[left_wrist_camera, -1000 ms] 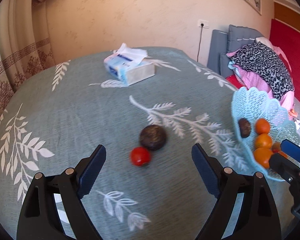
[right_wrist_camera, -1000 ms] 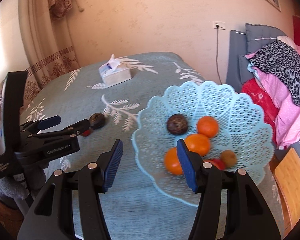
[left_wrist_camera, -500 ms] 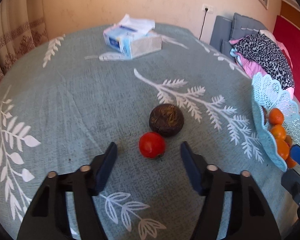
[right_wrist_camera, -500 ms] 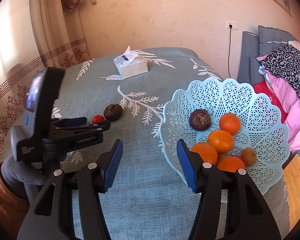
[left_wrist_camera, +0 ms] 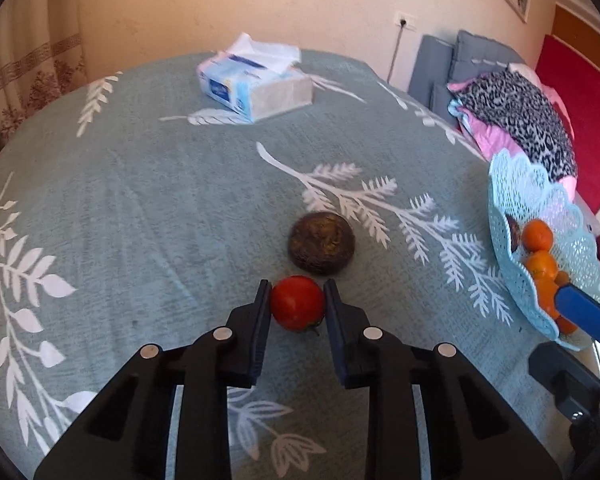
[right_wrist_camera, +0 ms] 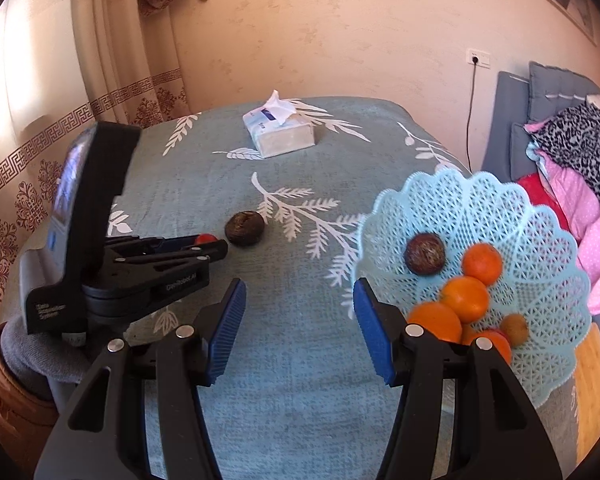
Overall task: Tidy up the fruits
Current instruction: 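Grasp the red tomato with the left gripper while the right gripper grasps the last brown kiwi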
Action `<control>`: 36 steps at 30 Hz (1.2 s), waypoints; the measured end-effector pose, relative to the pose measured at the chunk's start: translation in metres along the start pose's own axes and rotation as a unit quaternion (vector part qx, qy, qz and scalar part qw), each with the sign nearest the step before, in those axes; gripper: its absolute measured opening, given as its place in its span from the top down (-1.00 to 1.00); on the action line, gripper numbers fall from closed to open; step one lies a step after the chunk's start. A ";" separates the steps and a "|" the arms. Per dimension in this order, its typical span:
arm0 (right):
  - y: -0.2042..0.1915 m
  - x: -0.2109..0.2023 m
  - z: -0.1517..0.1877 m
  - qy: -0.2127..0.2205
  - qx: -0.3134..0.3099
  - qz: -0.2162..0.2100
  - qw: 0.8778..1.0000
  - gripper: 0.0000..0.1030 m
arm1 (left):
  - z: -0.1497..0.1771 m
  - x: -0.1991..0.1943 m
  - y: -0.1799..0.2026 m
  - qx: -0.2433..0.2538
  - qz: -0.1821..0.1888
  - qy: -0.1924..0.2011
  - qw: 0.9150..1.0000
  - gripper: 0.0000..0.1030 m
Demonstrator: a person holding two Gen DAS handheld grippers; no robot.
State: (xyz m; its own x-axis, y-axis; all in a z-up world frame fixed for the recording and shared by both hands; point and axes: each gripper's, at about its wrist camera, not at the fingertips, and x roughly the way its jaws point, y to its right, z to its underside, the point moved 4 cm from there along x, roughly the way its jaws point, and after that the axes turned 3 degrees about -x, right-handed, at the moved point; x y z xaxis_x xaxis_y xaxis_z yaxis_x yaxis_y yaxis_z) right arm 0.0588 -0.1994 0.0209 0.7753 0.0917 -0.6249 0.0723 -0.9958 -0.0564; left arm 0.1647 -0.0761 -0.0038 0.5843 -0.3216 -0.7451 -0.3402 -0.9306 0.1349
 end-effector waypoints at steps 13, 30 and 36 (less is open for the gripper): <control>-0.048 0.061 -0.028 -0.053 -0.047 -0.050 0.996 -0.12 | -0.006 -0.050 -0.057 -0.069 -0.081 0.072 0.992 0.49; -0.053 0.150 -0.048 -0.109 -0.036 -0.011 0.993 -0.10 | 0.000 -0.054 -0.073 -0.096 -0.087 0.075 0.989 0.48; -0.054 0.148 -0.048 -0.107 -0.043 -0.004 0.993 0.15 | 0.000 -0.054 -0.072 -0.095 -0.086 0.075 0.989 0.48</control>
State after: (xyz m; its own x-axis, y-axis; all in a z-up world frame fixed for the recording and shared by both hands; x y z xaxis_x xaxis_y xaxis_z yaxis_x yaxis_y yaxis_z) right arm 0.1997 -0.1316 -0.0308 0.6243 0.0889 -0.7761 0.1386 -0.9903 -0.0019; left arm 0.1580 0.0086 0.0265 0.7289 -0.1643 -0.6646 -0.0891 -0.9853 0.1459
